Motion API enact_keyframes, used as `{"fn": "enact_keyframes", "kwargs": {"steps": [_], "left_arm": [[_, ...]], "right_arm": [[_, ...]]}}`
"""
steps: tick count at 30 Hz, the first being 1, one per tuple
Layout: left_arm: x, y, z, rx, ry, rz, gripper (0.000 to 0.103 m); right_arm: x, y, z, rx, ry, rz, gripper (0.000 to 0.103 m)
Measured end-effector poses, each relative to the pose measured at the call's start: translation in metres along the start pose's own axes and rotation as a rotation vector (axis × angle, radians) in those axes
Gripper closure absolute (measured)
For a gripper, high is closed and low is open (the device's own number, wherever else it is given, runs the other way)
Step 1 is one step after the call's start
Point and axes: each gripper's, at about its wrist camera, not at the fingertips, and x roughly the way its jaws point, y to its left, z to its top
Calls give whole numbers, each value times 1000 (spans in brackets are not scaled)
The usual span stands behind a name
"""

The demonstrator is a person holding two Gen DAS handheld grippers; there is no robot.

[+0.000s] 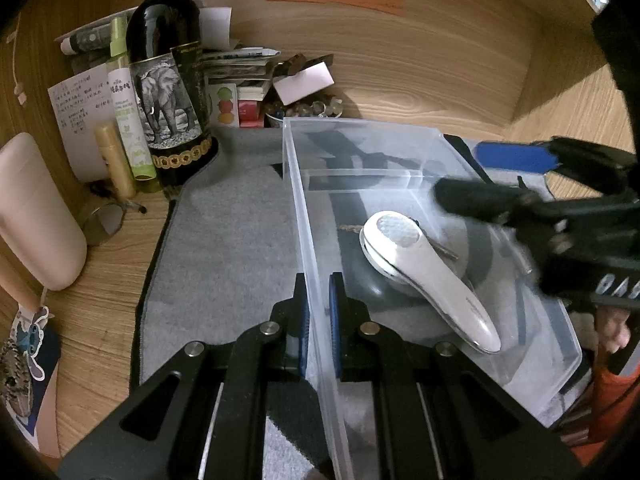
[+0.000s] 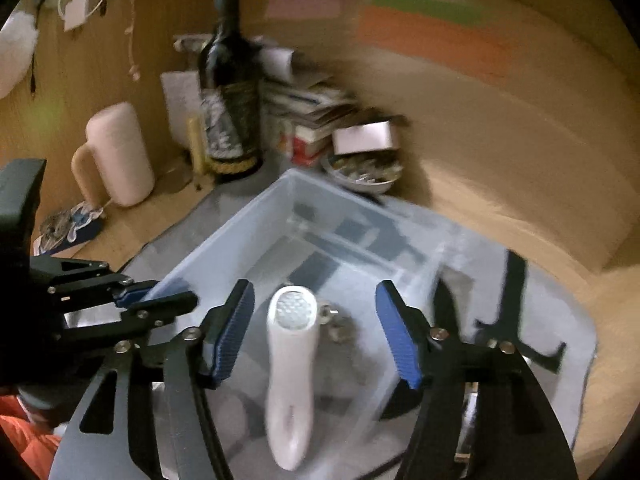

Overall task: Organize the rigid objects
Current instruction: 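Lower the white device into the clear box and open the right tool, then grasp the black-and-gold box with the right tool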

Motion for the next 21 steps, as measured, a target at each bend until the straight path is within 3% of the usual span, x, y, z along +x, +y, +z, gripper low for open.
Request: {"fn": "enact_keyframes", "kwargs": {"steps": [6,13,21], "left_arm": [[1,1,0,-10,14,-2,94],[-1,-2,-2,3,25,21,94],[2,-4,-2,-6,46,43,94]], "right_arm": [[-29,-38,-17,72,-47,-113,31],[-45,-86,-62,195,27,-249,25],[-30,-113,-103,303,114,-260,26]]}}
